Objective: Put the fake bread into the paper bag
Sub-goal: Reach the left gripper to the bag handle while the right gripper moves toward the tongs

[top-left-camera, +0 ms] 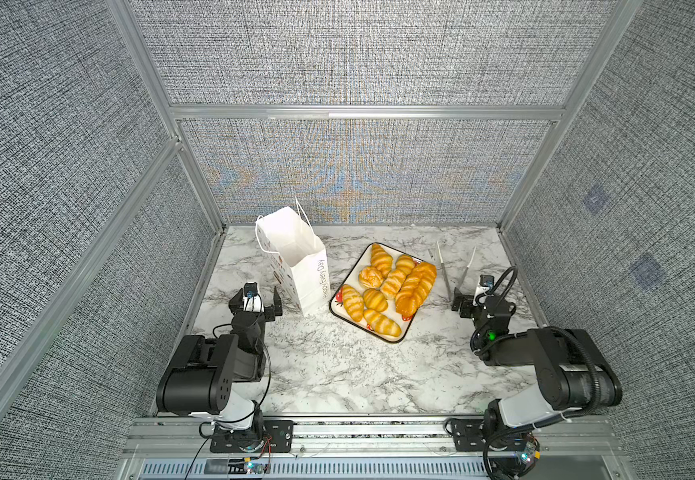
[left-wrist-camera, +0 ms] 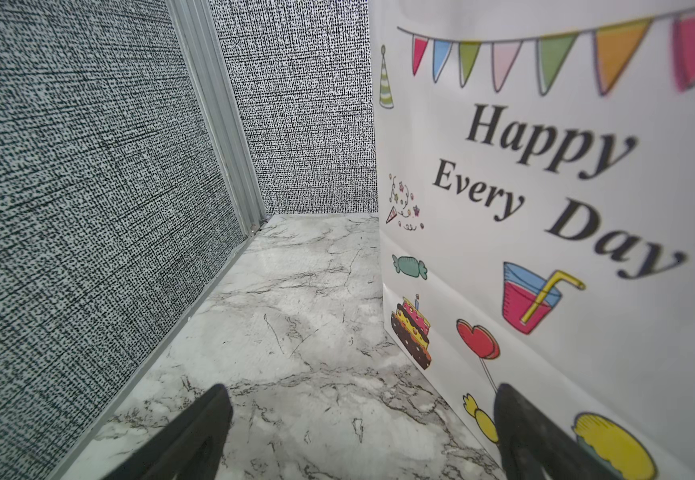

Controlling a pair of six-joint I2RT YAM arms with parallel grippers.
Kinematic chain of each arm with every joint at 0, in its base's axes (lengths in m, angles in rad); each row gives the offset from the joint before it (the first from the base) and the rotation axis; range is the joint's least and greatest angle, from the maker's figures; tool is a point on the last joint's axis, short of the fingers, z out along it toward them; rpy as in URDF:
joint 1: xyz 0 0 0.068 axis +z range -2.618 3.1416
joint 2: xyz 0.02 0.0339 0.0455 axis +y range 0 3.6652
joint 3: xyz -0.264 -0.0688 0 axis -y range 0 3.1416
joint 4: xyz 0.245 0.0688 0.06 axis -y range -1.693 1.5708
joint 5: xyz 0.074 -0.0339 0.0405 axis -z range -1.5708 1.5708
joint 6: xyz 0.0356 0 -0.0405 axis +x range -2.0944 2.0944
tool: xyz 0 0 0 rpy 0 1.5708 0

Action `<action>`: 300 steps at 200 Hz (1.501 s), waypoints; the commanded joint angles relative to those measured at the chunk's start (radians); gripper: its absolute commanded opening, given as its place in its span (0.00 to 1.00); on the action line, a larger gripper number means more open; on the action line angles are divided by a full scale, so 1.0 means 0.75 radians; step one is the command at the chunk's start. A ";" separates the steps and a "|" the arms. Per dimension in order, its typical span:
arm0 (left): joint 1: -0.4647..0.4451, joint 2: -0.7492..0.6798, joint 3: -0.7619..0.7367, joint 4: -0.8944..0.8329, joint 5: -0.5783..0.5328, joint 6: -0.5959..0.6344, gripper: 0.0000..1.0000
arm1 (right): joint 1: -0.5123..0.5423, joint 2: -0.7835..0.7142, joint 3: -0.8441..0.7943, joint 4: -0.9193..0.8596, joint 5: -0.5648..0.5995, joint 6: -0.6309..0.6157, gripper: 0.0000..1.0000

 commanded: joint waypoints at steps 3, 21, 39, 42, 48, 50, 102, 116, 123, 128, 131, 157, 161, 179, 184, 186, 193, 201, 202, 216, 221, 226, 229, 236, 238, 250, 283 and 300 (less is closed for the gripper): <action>0.001 0.000 0.005 0.009 0.017 0.007 0.99 | -0.028 0.007 0.021 -0.010 -0.063 0.033 0.99; 0.004 0.003 0.008 0.002 0.021 0.005 0.99 | -0.039 0.009 0.027 -0.018 -0.082 0.038 0.99; 0.006 0.006 0.014 -0.002 0.021 0.005 0.99 | -0.042 0.011 0.028 -0.020 -0.086 0.040 0.99; 0.006 0.006 0.013 -0.001 0.023 0.005 0.99 | -0.043 0.010 0.027 -0.020 -0.086 0.040 0.99; 0.008 0.005 0.014 -0.003 0.023 0.007 0.99 | -0.043 0.010 0.028 -0.019 -0.086 0.040 0.99; 0.006 0.005 0.014 -0.004 0.023 0.007 0.99 | -0.042 0.010 0.026 -0.019 -0.086 0.040 0.99; 0.006 -0.006 -0.012 0.040 0.014 0.011 0.99 | -0.039 -0.001 -0.017 0.054 -0.096 0.026 0.99; 0.006 -0.050 -0.044 0.073 -0.042 -0.005 0.99 | -0.039 -0.004 -0.071 0.154 -0.084 0.035 0.99; 0.005 -0.086 -0.064 0.077 -0.049 -0.004 0.99 | -0.037 -0.013 -0.102 0.210 -0.070 0.039 0.99; 0.004 -0.113 -0.076 0.078 -0.054 0.006 0.99 | -0.036 -0.028 -0.115 0.222 -0.053 0.046 0.99; 0.004 -0.130 -0.082 0.076 -0.051 0.010 0.99 | -0.037 -0.037 -0.120 0.219 -0.038 0.051 0.99; -0.002 -0.309 -0.155 0.059 -0.128 -0.001 0.99 | -0.024 -0.168 -0.083 0.041 0.061 0.064 0.99; -0.001 -0.337 -0.161 0.043 -0.151 -0.009 0.99 | -0.020 -0.188 -0.069 0.002 0.086 0.066 0.99; -0.007 -0.506 -0.160 -0.110 -0.247 -0.052 0.99 | 0.007 -0.300 0.008 -0.213 0.231 0.088 0.99; -0.007 -0.558 -0.155 -0.175 -0.272 -0.084 0.99 | 0.009 -0.339 0.043 -0.299 0.276 0.120 0.99; -0.007 -0.580 -0.152 -0.206 -0.283 -0.098 0.99 | 0.008 -0.355 0.058 -0.340 0.288 0.144 0.99; -0.008 -0.647 -0.142 -0.293 -0.316 -0.148 0.99 | 0.003 -0.403 0.120 -0.490 0.340 0.220 0.99; -0.011 -0.723 -0.131 -0.386 -0.348 -0.208 0.99 | -0.002 -0.451 0.195 -0.647 0.370 0.286 0.99; -0.011 -0.733 -0.130 -0.392 -0.353 -0.212 0.99 | -0.002 -0.454 0.206 -0.661 0.372 0.293 0.99; -0.010 -0.848 -0.098 -0.563 -0.391 -0.341 0.99 | -0.005 -0.492 0.373 -0.982 0.418 0.406 0.99; -0.011 -0.885 -0.078 -0.640 -0.394 -0.392 0.99 | -0.006 -0.492 0.435 -1.075 0.433 0.443 0.99; -0.013 -0.915 -0.047 -0.725 -0.398 -0.444 0.99 | -0.009 -0.487 0.508 -1.194 0.440 0.485 0.99; -0.013 -0.933 -0.026 -0.771 -0.398 -0.480 0.99 | -0.010 -0.478 0.543 -1.272 0.444 0.510 0.99; -0.013 -0.959 0.020 -0.916 -0.397 -0.565 0.99 | -0.011 -0.447 0.667 -1.453 0.471 0.585 0.99; -0.013 -0.965 0.038 -0.950 -0.391 -0.582 0.99 | -0.011 -0.436 0.706 -1.511 0.483 0.612 0.99; -0.013 -0.977 0.116 -1.084 -0.342 -0.640 0.99 | -0.010 -0.356 0.951 -1.810 0.498 0.741 0.99; -0.013 -1.016 0.297 -1.336 -0.178 -0.769 0.99 | -0.003 -0.182 1.348 -2.210 0.326 0.752 0.99; -0.012 -1.040 0.429 -1.485 -0.135 -0.775 0.99 | -0.005 -0.190 1.334 -2.146 0.245 0.666 0.99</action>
